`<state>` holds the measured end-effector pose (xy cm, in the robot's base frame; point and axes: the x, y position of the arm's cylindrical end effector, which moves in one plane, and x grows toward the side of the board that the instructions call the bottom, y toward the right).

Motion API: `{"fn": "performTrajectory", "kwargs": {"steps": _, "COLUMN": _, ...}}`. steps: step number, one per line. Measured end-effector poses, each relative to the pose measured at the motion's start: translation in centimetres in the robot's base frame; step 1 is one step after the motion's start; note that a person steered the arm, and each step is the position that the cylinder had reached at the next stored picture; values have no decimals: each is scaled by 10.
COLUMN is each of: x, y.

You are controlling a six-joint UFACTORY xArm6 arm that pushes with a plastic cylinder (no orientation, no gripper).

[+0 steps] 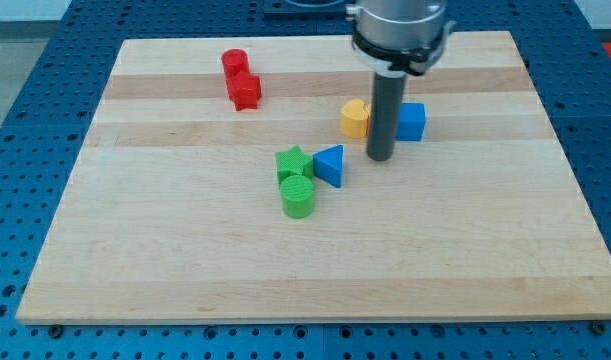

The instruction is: Move the blue triangle to the left of the yellow heart

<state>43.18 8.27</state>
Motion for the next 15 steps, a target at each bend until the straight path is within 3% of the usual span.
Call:
{"fn": "performTrajectory", "kwargs": {"steps": 1, "x": 58, "y": 5}}
{"fn": "performTrajectory", "kwargs": {"steps": 3, "x": 102, "y": -61}}
{"fn": "performTrajectory", "kwargs": {"steps": 5, "x": 69, "y": -92}}
{"fn": "performTrajectory", "kwargs": {"steps": 12, "x": 30, "y": -87}}
{"fn": "performTrajectory", "kwargs": {"steps": 14, "x": 133, "y": -83}}
{"fn": "performTrajectory", "kwargs": {"steps": 15, "x": 112, "y": -59}}
